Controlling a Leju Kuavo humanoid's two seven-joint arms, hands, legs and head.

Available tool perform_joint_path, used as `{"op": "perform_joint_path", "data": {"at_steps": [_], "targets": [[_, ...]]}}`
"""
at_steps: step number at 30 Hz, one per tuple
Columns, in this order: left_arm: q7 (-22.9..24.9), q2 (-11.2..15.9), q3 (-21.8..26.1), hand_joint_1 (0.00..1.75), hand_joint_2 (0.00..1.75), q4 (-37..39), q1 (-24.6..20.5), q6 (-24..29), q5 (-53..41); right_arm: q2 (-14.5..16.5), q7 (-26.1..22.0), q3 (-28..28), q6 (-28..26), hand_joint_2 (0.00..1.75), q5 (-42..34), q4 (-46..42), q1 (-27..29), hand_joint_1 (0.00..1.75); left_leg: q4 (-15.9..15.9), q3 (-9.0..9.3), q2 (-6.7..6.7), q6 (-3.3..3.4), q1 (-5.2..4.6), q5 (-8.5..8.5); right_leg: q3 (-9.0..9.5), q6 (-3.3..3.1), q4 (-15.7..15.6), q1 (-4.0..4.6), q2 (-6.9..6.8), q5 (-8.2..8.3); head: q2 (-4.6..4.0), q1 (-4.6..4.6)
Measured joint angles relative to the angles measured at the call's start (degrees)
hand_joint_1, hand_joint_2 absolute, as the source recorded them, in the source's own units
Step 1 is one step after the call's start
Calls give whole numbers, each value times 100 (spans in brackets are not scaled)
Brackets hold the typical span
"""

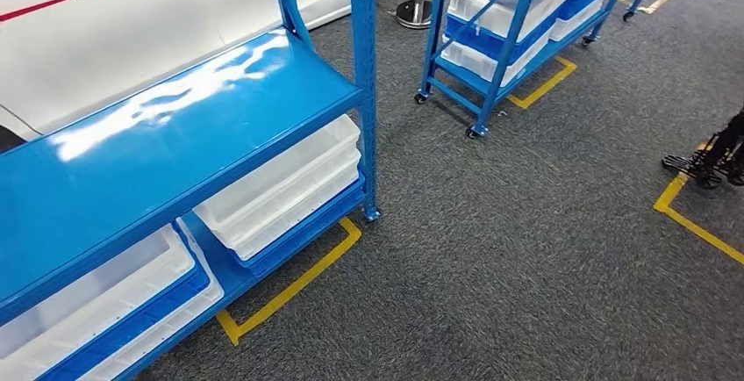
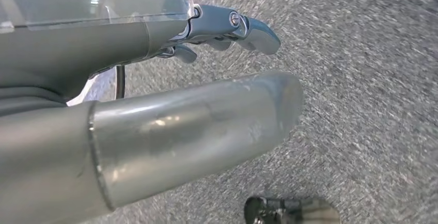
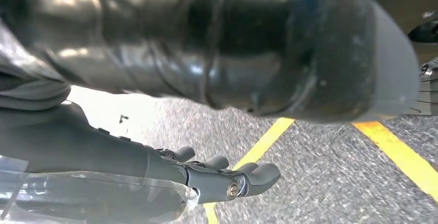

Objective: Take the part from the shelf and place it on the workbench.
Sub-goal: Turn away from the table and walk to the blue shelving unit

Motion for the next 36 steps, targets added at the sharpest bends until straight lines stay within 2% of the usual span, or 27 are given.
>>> {"op": "perform_joint_path", "data": {"at_steps": [2, 4, 5, 7, 8, 9, 10, 11, 12, 13, 15, 16, 17, 19, 20, 22, 23, 24, 25, 26, 27, 28, 29, 31, 32, 34, 36], "targets": [[1, 0, 1, 0, 0, 0, -10, 4, -7, -1, 0, -10, 1, 0, 3, 0, -7, 0, -259, 127, 116, 68, -41, 20, 28, 52, 13, 39, -113, -36, 0, 6], [1, -1, 7, 0, 0, 0, 4, 5, -10, -3, 0, -17, 1, 0, 3, -1, -34, 0, -277, 119, -29, 142, -40, 31, 57, 100, 30, 40, -191, -69, 0, 6], [2, -2, 11, 0, 0, 0, 12, 6, -10, -3, 0, -20, 1, 0, 3, -1, -43, 0, -295, 128, -95, 174, -31, 40, 53, 130, 89, 25, -109, -120, 0, 7], [2, -4, 18, 0, 0, 0, 4, 7, -11, -4, 0, -23, 2, 0, 3, -2, -39, 0, -327, 153, -229, 245, -10, 60, -123, 177, 513, -10, 235, -386, 0, 8], [2, -3, 21, 0, 0, 0, -8, 8, -11, -4, 0, -24, 2, 0, 3, -1, -32, 0, -327, 151, -298, 267, -14, 62, -307, 187, 879, -18, 414, -570, 0, 10], [2, -2, 24, 0, 0, 0, -19, 9, -12, -5, 1, -25, 2, 0, 3, -1, -27, 0, -326, 148, -377, 285, -19, 63, -515, 191, 1268, -21, 504, -730, 0, 10], [2, -1, 26, 0, 0, 0, -25, 10, -12, -5, 1, -26, 1, 0, 3, 0, -23, 0, -324, 151, -464, 292, -24, 63, -690, 192, 1564, -23, 537, -804, 0, 9], [2, 1, 28, 0, 0, 0, -25, 11, -11, -6, 2, -27, 1, 0, 3, 0, -20, 0, -322, 160, -553, 295, -28, 60, -787, 189, 1686, -23, 549, -764, 0, 9], [2, 2, 30, 0, 0, 0, -22, 12, -11, -7, 2, -28, 1, 0, 3, 0, -18, 0, -319, 172, -642, 294, -29, 56, -789, 179, 1603, -24, 560, -616, 0, 9], [2, 2, 32, 0, 0, 0, -19, 12, -11, -7, 2, -28, 1, 0, 3, 0, -17, 0, -314, 186, -734, 289, -29, 49, -696, 162, 1311, -26, 598, -372, 0, 10], [5, -8, 35, 0, 0, 0, -19, 12, -12, -11, 2, -32, 2, 0, 3, 0, -3, 0, -287, 183, -900, 265, -26, 30, -439, 113, 576, -38, 883, 51, 0, 9], [9, -13, 36, 0, 0, 0, -26, 12, -12, -15, 1, -34, 2, 0, 3, 0, 3, 0, -270, 161, -978, 241, -21, 26, -348, 94, 316, -42, 1017, 157, 0, 9], [13, -18, 37, 0, 0, 0, -27, 12, -12, -19, -1, -37, 3, 0, 3, 0, 5, 0, -259, 133, -1048, 210, -11, 27, -312, 81, 199, -39, 1110, 173, 0, 8], [18, -19, 37, 0, 0, 0, -14, 13, -12, -22, -4, -39, 4, 0, 3, 0, -11, 0, -270, 89, -1178, 130, 9, 45, -285, 57, 145, -37, 1030, 160, 0, 7], [20, -17, 37, 0, 0, 0, 0, 13, -12, -21, -4, -41, 6, 0, 3, 0, -17, 0, -257, 76, -1135, 96, 8, 33, -262, 33, 108, -48, 953, 171, 0, 7], [23, -16, 37, 0, 0, 0, 8, 14, -13, -20, -3, -52, 12, 0, 3, 0, -14, 0, 17, -55, -812, 42, -15, -148, -211, -21, 27, -74, 785, 193, 0, 1], [25, -17, 37, 0, 0, 0, -2, 14, -13, -20, -2, -59, 15, 0, 3, 0, -5, 0, 320, -195, -607, 25, -14, -314, -195, -40, 10, -66, 691, 192, 0, -2], [26, -19, 37, 0, 0, 0, -15, 15, -13, -20, -2, -65, 17, 0, 3, 0, 3, 0, 694, -382, -480, 8, -9, -492, -189, -53, 6, -58, 596, 182, 0, -5], [26, -19, 37, 0, 0, 0, -25, 15, -13, -20, -2, -70, 19, 0, 3, 0, 7, 0, 1036, -555, -424, -7, 1, -617, -185, -60, 9, -52, 495, 170, 0, -5], [27, -19, 38, 0, 0, 0, -27, 16, -12, -20, -2, -74, 19, 0, 3, 0, 8, 0, 1231, -653, -395, -23, 11, -646, -177, -62, 14, -50, 398, 154, 0, -5], [28, -17, 38, 0, 0, 0, -19, 16, -12, -20, -2, -78, 19, 0, 3, 0, 5, 0, 1211, -641, -370, -36, 21, -562, -165, -56, 21, -52, 307, 136, 0, -5], [29, -15, 39, 0, 0, -1, -10, 16, -12, -19, -2, -80, 19, 0, 3, 0, 1, 0, 950, -503, -326, -45, 30, -380, -146, -43, 31, -55, 224, 113, 0, -5], [30, -13, 40, 0, 0, -1, -5, 16, -12, -19, -2, -82, 19, 0, 3, 0, -2, 0, 548, -295, -223, -47, 35, -185, -122, -22, 45, -55, 148, 85, 0, -5], [30, -10, 42, 0, 0, -1, -16, 15, -12, -17, -2, -85, 20, 0, 3, 0, -5, 0, -86, 43, -25, -11, 1, 27, -87, 38, 75, -30, 19, 29, 0, -2], [29, -10, 42, 0, 0, -1, -23, 15, -12, -17, -2, -86, 20, 0, 3, 0, -7, 0, -206, 104, 30, 17, -17, 33, -78, 63, 84, -16, -24, 12, 0, 1], [28, -10, 42, 0, 0, 0, -30, 14, -12, -17, -2, -86, 21, 0, 3, 0, -11, 0, -217, 104, -7, 59, -31, 24, -72, 84, 86, -4, -67, 1, 0, 8], [29, -10, 42, 0, 0, 0, -28, 14, -13, -17, -2, -86, 20, 0, 3, 0, -12, 0, -217, 102, -11, 62, -31, 23, -70, 87, 85, -4, -72, 2, 0, 6]]}}
